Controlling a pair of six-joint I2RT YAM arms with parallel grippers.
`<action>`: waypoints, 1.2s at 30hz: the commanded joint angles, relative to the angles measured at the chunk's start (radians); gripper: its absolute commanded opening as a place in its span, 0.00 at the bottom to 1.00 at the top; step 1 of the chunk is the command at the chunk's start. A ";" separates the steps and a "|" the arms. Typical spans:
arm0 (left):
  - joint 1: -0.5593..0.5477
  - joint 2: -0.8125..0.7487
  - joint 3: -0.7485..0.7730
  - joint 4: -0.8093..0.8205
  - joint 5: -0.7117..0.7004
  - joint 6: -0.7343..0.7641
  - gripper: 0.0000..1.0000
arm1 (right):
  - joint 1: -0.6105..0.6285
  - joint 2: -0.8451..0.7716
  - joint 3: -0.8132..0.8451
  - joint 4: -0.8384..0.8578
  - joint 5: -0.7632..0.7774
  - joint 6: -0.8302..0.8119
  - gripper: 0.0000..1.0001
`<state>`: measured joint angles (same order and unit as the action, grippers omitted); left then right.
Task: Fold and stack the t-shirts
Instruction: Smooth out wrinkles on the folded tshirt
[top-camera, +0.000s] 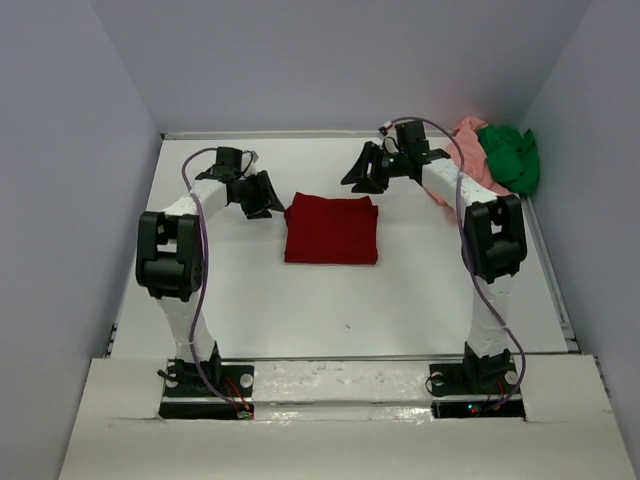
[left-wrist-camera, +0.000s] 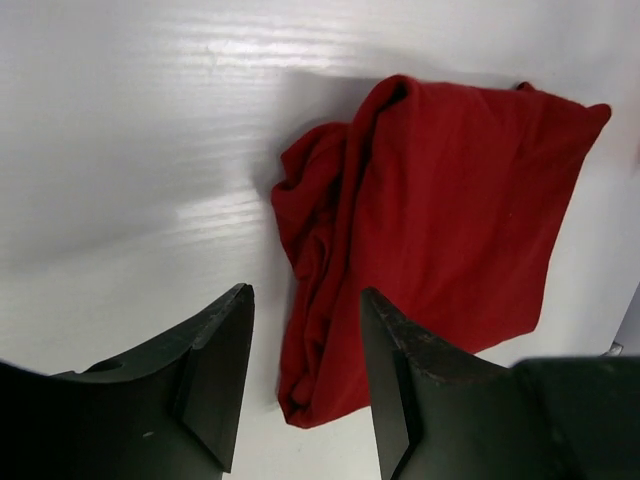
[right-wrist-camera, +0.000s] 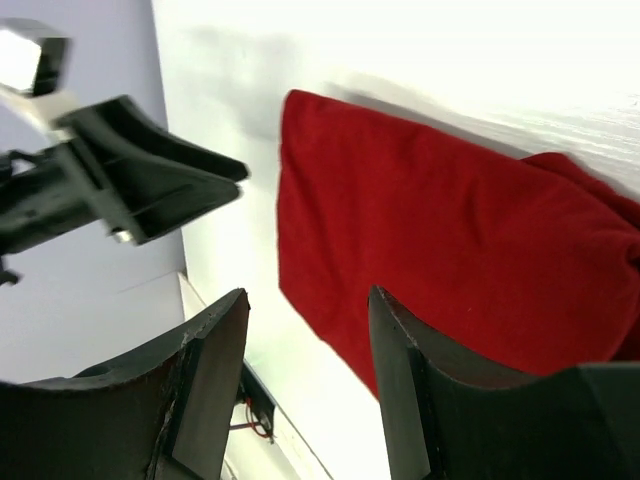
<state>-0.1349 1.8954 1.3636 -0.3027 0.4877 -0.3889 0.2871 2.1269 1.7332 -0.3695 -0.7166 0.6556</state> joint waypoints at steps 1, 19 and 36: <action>0.003 -0.032 -0.060 0.033 0.068 -0.004 0.56 | -0.020 -0.113 0.019 -0.042 -0.023 -0.042 0.57; 0.003 0.004 -0.140 0.206 0.123 -0.068 0.55 | -0.049 -0.349 -0.221 -0.092 -0.007 -0.091 0.57; -0.008 -0.003 -0.192 0.329 0.186 -0.114 0.56 | -0.058 -0.340 -0.235 -0.092 -0.014 -0.088 0.57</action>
<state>-0.1333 1.9209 1.1820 -0.0231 0.6312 -0.4938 0.2348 1.8221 1.4906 -0.4725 -0.7219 0.5793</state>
